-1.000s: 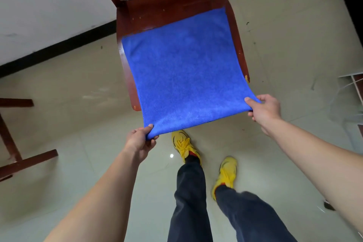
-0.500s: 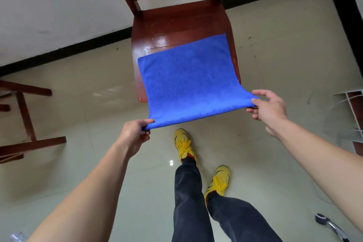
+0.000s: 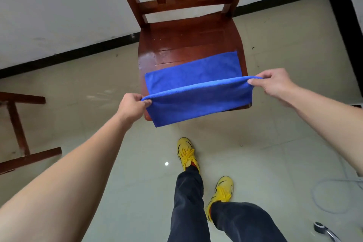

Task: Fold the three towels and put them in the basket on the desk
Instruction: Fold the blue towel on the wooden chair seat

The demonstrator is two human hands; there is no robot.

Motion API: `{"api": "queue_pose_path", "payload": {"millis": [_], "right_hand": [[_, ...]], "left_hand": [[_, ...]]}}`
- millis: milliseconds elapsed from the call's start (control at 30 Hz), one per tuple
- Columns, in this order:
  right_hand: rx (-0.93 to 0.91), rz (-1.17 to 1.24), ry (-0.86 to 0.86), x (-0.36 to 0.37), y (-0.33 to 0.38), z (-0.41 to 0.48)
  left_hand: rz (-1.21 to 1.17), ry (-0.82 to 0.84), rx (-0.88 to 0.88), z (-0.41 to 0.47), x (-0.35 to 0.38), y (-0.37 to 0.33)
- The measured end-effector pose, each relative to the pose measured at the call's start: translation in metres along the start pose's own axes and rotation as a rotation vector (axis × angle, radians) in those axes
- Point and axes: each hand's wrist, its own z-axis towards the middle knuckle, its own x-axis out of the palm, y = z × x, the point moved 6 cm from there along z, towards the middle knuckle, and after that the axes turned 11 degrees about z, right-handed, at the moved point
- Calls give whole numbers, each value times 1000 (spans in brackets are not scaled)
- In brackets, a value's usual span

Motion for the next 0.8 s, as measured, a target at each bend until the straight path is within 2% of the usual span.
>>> {"api": "queue_pose_path", "payload": {"millis": [133,300,467,567,700,800], "right_hand": [[42,92,-9,9,17,36],[7,124,-44,32,25,81],[-92,-1,-104,52,27,122],[-92,-77,-118,59,22,140],[-64,-221,-142,61,20,153],[-90,-397,-146,58,32,144]], "left_hand": [[-174,34,-14,41,-11,-11],[-252,23,-70,88,-5,-18],[-259,11,-149,127,10,-19],[-236,-55,-191,146,11,-12],[-88,-148,-231,153,11,-7],[-9,-308,-230,128,0,-19]]}}
